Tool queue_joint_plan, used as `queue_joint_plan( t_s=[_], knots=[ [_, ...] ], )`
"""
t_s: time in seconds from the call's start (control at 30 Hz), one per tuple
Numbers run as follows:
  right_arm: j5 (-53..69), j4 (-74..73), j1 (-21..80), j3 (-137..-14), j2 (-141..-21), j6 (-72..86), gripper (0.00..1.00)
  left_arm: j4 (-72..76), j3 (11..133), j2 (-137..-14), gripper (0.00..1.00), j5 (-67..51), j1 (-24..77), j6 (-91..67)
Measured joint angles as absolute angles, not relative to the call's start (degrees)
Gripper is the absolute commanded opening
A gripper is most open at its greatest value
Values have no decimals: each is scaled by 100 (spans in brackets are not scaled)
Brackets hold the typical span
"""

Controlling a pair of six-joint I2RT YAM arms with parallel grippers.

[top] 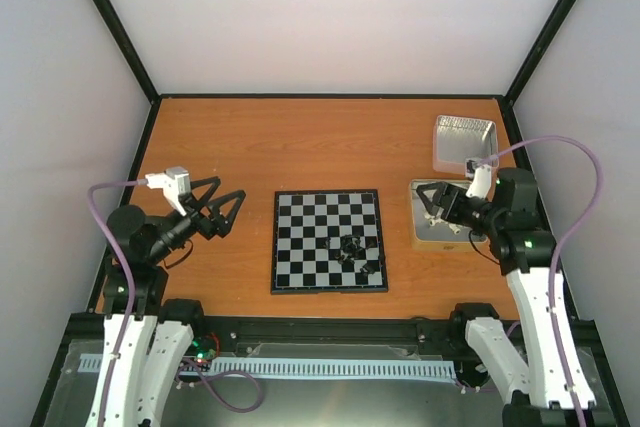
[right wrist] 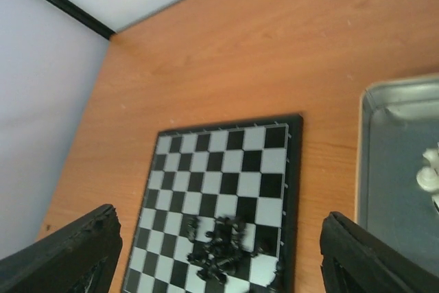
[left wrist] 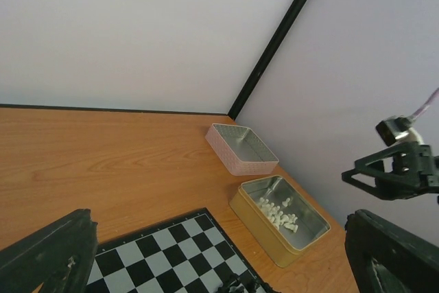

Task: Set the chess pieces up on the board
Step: Pick up the chess piece from the chessboard.

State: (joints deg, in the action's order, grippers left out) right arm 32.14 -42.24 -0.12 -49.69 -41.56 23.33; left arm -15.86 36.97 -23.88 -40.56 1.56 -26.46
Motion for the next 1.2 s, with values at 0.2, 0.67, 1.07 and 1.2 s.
queue_joint_plan(
  t_s=[0.2,0.67,1.07,1.2],
  knots=[
    [2563,-4108,917,-4842,-5122,2335,67,-1138,3524,-2751,100,-4025,150,-2633],
    [158,-4147,3782,-4370,-6805,3050,41,-447,3347,-3514,100,-3909,139,-2644],
    [-270,-4198,4421,-4254,-7741,3424,32,-342,3229,-3594,100,-3892,139,-2644],
    [-329,-4191,4462,-4257,-7905,3494,26,-338,3229,-3601,100,-3887,139,-2644]
  ],
)
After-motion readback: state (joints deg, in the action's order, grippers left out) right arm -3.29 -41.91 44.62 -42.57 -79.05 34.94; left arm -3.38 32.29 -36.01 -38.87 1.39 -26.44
